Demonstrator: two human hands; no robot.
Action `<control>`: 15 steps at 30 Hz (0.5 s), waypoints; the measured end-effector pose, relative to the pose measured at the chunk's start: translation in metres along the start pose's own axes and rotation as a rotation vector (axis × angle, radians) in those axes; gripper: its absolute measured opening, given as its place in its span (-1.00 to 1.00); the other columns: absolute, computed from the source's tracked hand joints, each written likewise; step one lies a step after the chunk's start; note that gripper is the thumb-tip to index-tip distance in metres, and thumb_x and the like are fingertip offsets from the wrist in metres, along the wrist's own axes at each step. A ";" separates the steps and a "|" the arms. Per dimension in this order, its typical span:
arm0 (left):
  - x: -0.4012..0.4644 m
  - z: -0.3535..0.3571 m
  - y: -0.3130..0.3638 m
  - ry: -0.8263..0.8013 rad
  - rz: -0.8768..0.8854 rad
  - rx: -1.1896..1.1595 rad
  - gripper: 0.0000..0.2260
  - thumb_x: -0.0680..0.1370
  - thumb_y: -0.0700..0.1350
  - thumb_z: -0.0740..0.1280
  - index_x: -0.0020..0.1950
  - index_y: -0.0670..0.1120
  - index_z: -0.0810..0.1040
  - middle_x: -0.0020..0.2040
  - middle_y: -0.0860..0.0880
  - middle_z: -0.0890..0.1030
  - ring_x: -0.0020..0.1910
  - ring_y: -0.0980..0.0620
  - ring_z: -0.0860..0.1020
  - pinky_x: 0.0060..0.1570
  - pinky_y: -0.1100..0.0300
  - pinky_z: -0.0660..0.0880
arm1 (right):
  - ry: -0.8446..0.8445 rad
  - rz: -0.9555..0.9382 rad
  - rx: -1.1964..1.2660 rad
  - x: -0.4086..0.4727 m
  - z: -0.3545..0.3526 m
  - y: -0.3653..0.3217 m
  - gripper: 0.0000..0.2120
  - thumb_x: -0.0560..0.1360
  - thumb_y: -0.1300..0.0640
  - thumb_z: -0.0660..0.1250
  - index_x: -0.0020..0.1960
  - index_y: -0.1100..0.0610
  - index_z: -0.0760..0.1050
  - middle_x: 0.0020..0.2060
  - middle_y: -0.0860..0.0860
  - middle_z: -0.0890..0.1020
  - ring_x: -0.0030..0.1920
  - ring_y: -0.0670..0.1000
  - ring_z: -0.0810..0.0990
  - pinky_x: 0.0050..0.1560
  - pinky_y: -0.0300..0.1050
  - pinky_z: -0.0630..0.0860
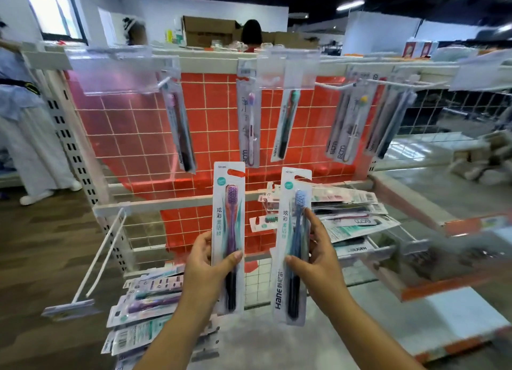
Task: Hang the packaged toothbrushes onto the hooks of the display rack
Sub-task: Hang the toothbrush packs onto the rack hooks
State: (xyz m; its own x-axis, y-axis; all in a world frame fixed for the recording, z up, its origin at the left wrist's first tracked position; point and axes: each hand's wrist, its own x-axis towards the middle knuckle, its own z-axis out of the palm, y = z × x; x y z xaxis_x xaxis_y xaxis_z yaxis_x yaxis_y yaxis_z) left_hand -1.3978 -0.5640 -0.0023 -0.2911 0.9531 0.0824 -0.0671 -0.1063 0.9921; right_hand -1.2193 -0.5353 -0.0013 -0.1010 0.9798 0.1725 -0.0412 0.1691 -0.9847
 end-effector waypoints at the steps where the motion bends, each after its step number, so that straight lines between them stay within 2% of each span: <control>1: 0.000 0.004 0.000 -0.009 -0.004 -0.006 -0.67 0.42 -0.24 0.43 0.04 0.09 0.43 -0.02 0.00 0.63 -0.11 0.06 0.65 -0.20 0.17 0.59 | 0.004 -0.006 0.008 0.000 -0.004 0.001 -0.20 0.38 0.43 0.35 0.32 -0.32 0.22 0.34 -0.01 0.39 0.29 0.04 0.47 0.10 0.16 0.56; 4: 0.001 0.018 -0.001 -0.019 -0.014 -0.015 -0.67 0.42 -0.25 0.43 0.02 0.09 0.43 -0.04 0.03 0.63 -0.15 0.12 0.65 -0.26 0.24 0.58 | 0.032 -0.019 0.001 -0.002 -0.017 0.002 -0.21 0.35 0.38 0.35 0.39 -0.23 0.21 0.34 -0.02 0.38 0.29 0.08 0.47 0.08 0.15 0.57; 8: -0.001 0.034 -0.004 -0.044 -0.041 -0.011 -0.63 0.38 -0.21 0.45 0.10 0.04 0.44 0.01 -0.01 0.63 -0.03 0.00 0.63 -0.03 -0.02 0.59 | 0.075 0.002 0.005 -0.005 -0.035 0.004 -0.17 0.37 0.49 0.31 0.31 -0.34 0.24 0.33 -0.01 0.39 0.27 0.07 0.48 0.08 0.18 0.56; 11: -0.002 0.046 -0.005 -0.057 -0.034 0.013 -0.66 0.39 -0.20 0.45 0.03 0.10 0.44 -0.03 0.03 0.63 -0.04 0.02 0.63 0.00 -0.03 0.58 | 0.097 -0.002 -0.021 -0.006 -0.048 0.007 -0.17 0.31 0.39 0.35 0.30 -0.39 0.26 0.34 -0.03 0.39 0.29 0.08 0.47 0.11 0.21 0.54; 15: -0.005 0.061 -0.006 -0.072 0.001 0.025 -0.65 0.40 -0.19 0.45 0.04 0.13 0.43 0.02 0.02 0.62 0.00 0.05 0.62 -0.01 0.04 0.58 | 0.116 0.001 -0.065 -0.006 -0.064 0.010 -0.16 0.26 0.29 0.37 0.28 -0.45 0.22 0.37 -0.04 0.37 0.31 0.10 0.44 0.15 0.23 0.51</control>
State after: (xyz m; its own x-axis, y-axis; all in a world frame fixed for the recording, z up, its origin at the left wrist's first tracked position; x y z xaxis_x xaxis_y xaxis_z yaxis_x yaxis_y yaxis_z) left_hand -1.3374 -0.5509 -0.0028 -0.2221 0.9710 0.0888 -0.0423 -0.1006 0.9940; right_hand -1.1558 -0.5329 -0.0141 0.0148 0.9852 0.1709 0.0235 0.1705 -0.9851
